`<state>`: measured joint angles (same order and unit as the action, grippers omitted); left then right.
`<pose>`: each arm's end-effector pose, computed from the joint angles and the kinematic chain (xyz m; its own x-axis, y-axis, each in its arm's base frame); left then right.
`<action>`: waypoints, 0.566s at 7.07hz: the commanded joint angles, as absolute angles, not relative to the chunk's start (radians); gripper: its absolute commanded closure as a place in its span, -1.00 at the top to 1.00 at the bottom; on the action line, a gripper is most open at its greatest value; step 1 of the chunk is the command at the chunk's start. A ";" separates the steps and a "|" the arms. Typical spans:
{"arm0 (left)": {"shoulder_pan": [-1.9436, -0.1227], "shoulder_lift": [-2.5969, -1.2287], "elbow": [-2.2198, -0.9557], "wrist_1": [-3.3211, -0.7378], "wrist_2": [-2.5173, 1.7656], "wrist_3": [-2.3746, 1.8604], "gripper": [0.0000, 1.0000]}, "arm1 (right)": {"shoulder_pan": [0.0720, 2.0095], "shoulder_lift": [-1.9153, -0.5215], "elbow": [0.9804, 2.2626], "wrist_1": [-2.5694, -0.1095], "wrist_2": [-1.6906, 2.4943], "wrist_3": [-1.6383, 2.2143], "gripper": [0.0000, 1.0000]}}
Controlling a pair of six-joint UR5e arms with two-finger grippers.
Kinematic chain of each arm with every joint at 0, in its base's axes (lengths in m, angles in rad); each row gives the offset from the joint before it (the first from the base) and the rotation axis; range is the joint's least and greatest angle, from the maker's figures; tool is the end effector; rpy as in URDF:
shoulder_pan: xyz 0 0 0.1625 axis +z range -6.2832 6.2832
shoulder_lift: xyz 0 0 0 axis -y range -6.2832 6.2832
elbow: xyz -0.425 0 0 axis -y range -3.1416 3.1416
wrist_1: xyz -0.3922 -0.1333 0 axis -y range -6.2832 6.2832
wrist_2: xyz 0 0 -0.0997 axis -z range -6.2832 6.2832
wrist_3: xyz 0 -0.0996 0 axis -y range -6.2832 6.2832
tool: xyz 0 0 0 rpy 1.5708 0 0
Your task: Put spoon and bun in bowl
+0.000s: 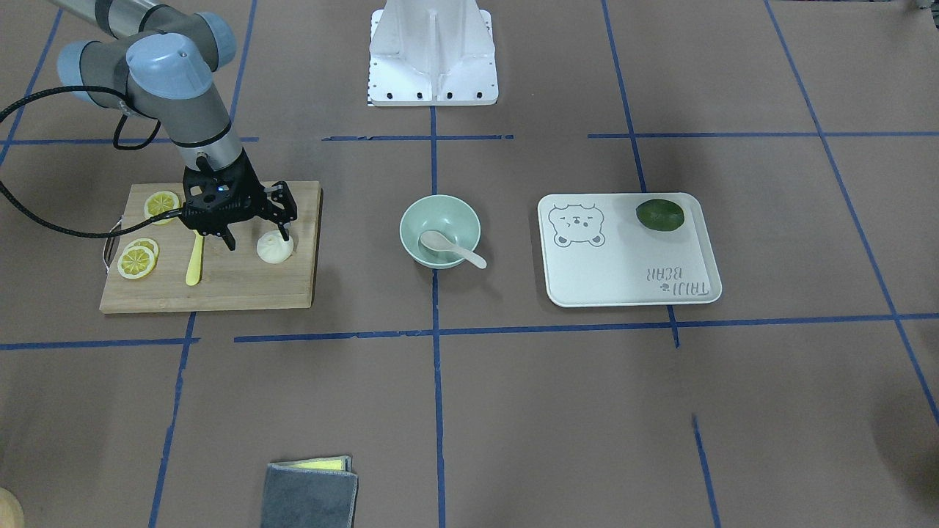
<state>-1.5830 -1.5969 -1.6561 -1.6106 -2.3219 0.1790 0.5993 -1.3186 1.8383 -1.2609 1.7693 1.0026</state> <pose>-0.0716 -0.5096 0.6007 0.7226 0.2684 -0.6371 -0.1185 0.9560 0.2684 -0.4196 -0.4243 0.3717 0.7028 -0.1588 0.6934 -0.0649 0.9564 0.2847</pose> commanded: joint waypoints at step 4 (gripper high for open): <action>-1.583 -1.598 -1.657 -1.612 -2.324 0.178 1.00 | 0.587 -1.287 1.810 -1.266 1.769 1.005 -1.00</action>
